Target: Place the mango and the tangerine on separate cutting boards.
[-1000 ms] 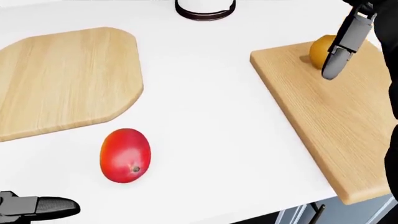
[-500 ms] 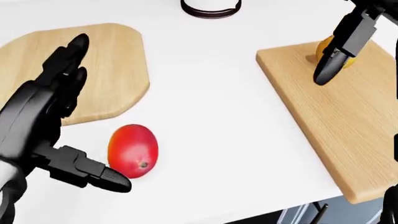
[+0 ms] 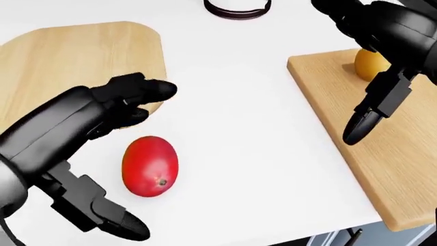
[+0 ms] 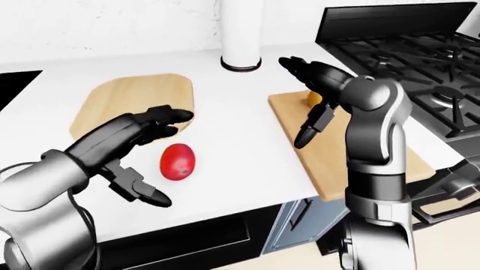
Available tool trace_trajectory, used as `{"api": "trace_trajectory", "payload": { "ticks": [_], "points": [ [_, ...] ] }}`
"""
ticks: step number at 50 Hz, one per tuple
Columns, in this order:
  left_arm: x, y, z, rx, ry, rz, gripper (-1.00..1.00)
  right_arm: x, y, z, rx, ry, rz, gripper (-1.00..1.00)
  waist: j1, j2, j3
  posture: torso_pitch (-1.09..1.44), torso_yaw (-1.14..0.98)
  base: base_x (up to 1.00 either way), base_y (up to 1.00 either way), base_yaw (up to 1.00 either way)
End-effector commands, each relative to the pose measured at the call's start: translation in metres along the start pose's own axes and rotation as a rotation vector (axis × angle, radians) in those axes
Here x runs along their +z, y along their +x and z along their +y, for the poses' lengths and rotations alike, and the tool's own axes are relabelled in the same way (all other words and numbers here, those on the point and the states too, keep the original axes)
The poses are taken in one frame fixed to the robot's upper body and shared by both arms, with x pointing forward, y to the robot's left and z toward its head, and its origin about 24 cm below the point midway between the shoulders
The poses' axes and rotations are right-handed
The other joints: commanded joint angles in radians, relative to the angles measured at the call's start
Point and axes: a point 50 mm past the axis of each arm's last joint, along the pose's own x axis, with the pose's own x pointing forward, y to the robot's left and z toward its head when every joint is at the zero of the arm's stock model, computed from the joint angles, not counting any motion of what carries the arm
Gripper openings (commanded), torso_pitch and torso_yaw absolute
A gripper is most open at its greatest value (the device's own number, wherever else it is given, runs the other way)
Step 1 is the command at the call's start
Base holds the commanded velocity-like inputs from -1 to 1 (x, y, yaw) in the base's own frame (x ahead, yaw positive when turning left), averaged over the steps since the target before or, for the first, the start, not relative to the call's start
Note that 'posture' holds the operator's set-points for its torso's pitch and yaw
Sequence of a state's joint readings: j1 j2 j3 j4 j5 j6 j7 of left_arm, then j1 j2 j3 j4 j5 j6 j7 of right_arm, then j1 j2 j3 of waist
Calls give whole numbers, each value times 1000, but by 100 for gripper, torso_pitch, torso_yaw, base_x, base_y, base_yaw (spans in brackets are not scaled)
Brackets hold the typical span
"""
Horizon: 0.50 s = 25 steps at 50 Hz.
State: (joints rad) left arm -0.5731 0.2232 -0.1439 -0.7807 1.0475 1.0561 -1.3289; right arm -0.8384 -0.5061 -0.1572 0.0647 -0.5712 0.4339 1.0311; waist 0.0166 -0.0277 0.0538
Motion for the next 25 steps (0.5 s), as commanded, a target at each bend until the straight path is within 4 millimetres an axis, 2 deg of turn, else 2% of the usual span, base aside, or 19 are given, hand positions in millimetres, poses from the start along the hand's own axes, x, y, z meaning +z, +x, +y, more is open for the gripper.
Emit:
{"api": "trace_trajectory", "payload": {
  "ticks": [1, 3, 7, 12, 18, 25],
  "points": [
    [10, -7, 8, 58, 87, -10, 33, 13, -10, -12, -64, -37, -48, 100, 1, -6, -27, 0, 0, 0, 0, 0],
    [12, -5, 11, 66, 98, -6, 39, 11, -10, -9, -58, -37, -47, 100, 2, -10, -27, 0, 0, 0, 0, 0],
    [13, -4, 15, 76, 111, 3, 36, 10, -11, -7, -51, -38, -48, 100, 2, -17, -28, 0, 0, 0, 0, 0],
    [11, 1, 16, 91, 125, 11, 47, 9, -13, -2, -38, -38, -50, 100, 3, -19, -29, 0, 0, 0, 0, 0],
    [7, 8, 10, 92, 135, 16, 66, 7, -16, 1, -27, -34, -51, 100, 4, -18, -32, 0, 0, 0, 0, 0],
    [8, 14, 3, 75, 148, 14, 69, 4, -16, 5, -21, -29, -52, 100, 5, -21, -31, 0, 0, 0, 0, 0]
  ]
}}
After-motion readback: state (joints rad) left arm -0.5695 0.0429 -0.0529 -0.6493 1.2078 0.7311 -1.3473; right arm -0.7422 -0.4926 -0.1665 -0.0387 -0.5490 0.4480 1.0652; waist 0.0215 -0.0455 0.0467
